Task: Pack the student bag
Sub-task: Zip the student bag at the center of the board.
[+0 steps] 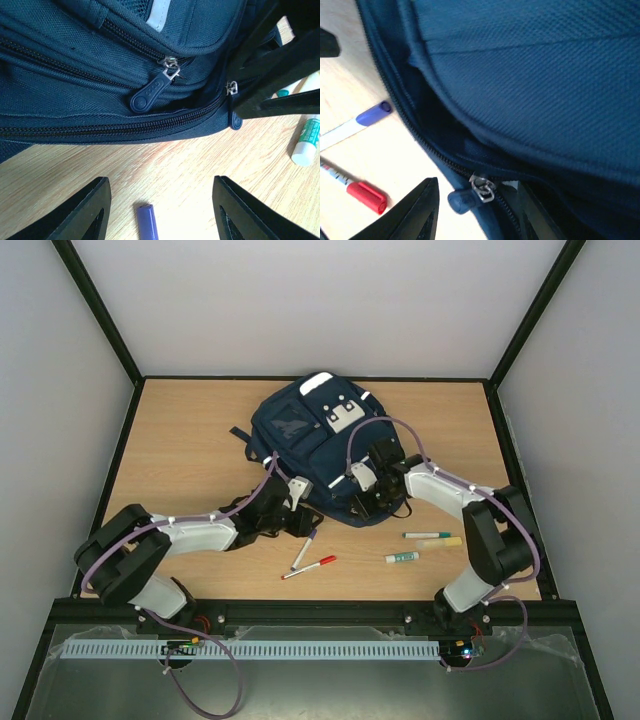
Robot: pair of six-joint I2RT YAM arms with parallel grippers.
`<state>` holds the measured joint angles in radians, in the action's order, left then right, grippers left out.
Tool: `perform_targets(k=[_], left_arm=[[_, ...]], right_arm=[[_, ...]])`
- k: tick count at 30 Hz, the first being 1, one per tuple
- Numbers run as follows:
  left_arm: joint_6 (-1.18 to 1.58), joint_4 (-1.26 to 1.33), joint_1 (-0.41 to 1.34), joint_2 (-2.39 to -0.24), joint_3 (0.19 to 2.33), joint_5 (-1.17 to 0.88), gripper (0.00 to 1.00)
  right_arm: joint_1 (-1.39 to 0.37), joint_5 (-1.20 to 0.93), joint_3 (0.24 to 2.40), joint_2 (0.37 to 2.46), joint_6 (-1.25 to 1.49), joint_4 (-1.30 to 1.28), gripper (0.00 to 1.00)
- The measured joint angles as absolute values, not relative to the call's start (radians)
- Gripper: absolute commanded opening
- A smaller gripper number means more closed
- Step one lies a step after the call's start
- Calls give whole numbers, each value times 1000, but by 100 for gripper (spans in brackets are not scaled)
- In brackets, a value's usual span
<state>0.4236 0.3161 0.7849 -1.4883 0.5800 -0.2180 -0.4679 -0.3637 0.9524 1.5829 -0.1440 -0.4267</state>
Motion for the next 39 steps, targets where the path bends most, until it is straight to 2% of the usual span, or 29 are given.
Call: perform_targets(k=[12, 16, 21, 25, 30, 33, 39], left_arm=[[427, 332, 785, -1491, 569, -227, 57], [427, 332, 785, -1491, 569, -227, 57], [427, 336, 785, -1491, 565, -227, 57], [427, 342, 785, -1491, 555, -227, 57], [427, 352, 785, -1491, 551, -227, 57], [427, 355, 785, -1488, 543, -226, 57], [427, 356, 785, -1484, 535, -224, 57]], right_arm=[[-523, -247, 974, 1644, -109, -416, 41], [-533, -200, 974, 1642, -115, -417, 38], [-537, -118, 974, 1626, -132, -425, 28], [-537, -93, 974, 1615, -136, -434, 26], [-537, -84, 970, 1603, -143, -438, 27], [-536, -74, 967, 1587, -149, -447, 37], [-536, -19, 949, 1554, -158, -450, 37]])
